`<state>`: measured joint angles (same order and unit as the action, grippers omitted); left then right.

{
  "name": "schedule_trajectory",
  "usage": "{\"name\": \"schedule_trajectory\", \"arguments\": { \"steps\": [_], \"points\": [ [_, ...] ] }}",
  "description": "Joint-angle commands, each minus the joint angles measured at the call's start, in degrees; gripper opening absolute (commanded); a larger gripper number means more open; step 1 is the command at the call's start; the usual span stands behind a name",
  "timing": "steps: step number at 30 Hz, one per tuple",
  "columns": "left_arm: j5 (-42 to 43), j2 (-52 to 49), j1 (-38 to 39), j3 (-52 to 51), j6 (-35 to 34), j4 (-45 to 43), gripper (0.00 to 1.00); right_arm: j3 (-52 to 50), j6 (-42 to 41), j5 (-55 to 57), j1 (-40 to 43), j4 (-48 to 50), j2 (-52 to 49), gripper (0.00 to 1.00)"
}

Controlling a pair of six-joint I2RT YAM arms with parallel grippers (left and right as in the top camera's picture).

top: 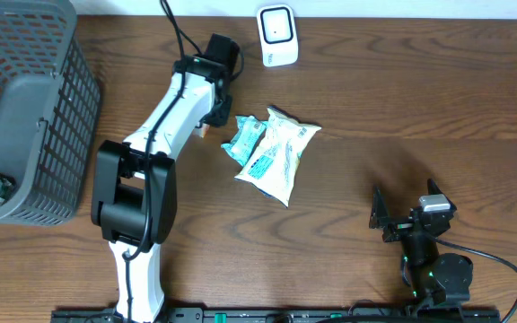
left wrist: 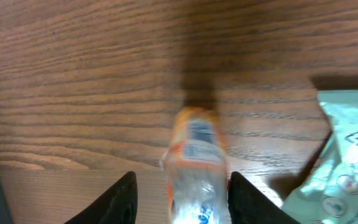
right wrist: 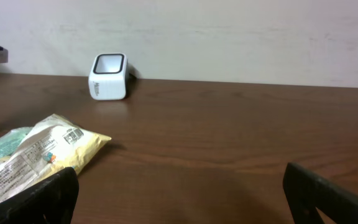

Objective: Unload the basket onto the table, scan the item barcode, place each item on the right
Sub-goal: 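Present the orange box to the scanner and place it on the table, then grasp a green Kleenex tissue pack from the basket with the left gripper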

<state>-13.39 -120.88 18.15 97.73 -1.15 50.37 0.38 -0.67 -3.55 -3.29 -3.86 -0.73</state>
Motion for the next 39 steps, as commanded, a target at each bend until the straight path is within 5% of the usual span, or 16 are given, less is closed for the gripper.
{"name": "schedule_trajectory", "arguments": {
  "steps": [1,12,21,23,25,35,39],
  "points": [
    [-1.2,0.0,0.2,-0.4,-0.4,0.2,0.46,-0.1,-0.6,0.2,0.0,-0.2,0.1,0.99],
    [10.6,6.7,-0.4,0.0,-0.4,-1.0,0.46,-0.1,-0.5,0.2,0.0,-0.2,0.1,0.99],
    [14.3,26.1,-9.7,0.0,-0.5,-10.9,0.47,-0.1,-0.5,0.2,0.0,-0.2,0.1,0.99],
    [14.3,29.6,-13.9,0.0,-0.5,-13.2,0.62,-0.1,-0.6,0.2,0.0,-0.2,0.1,0.99],
    [14.3,32.2,-18.9,0.0,-0.8,-14.9,0.67,-0.1,-0.5,0.2,0.0,-0.2,0.1,0.99],
    [8.2,30.4,-47.3,0.0,-25.3,-10.4,0.70,-0.1,-0.5,0.2,0.0,-0.2,0.1,0.99],
    [3.2,25.8,-53.4,0.0,-28.7,-5.5,0.70,-0.1,-0.5,0.2,0.0,-0.2,0.1,0.99]
  ]
}}
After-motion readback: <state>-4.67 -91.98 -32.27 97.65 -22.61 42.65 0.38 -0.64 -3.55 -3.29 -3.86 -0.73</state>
